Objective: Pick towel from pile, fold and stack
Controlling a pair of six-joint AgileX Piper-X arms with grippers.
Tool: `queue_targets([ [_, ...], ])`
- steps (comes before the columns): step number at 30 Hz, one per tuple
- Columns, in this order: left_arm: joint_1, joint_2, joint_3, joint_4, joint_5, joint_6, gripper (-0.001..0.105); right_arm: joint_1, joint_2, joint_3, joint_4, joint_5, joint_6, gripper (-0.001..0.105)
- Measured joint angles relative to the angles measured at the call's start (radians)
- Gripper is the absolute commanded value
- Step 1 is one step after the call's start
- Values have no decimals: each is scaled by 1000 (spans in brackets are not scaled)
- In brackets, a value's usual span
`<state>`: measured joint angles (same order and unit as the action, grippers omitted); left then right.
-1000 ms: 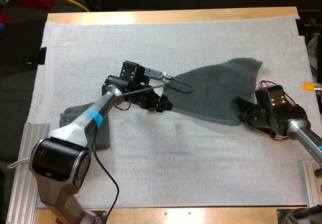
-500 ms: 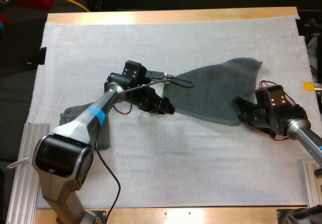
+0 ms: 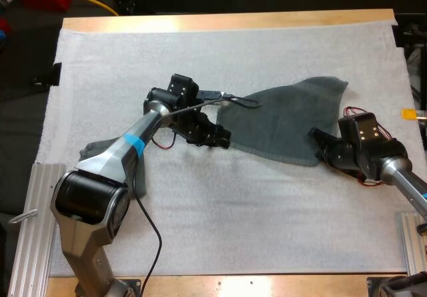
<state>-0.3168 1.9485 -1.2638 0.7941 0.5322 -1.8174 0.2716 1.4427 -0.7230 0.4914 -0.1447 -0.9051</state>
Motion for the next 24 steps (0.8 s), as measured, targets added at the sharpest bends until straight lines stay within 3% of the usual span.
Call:
queue_targets([
  [9,-35,6,0,-37,-46,-3,10,0,0,0,0,-4,0,0],
  [11,-42,6,0,-49,-48,-3,0,0,0,0,0,-4,0,0],
  [15,-45,6,-4,-48,-90,6,0,0,0,0,3,-11,-3,0],
  [24,-32,-90,-52,36,-184,127,0,10,-50,-8,13,-66,-157,0],
])
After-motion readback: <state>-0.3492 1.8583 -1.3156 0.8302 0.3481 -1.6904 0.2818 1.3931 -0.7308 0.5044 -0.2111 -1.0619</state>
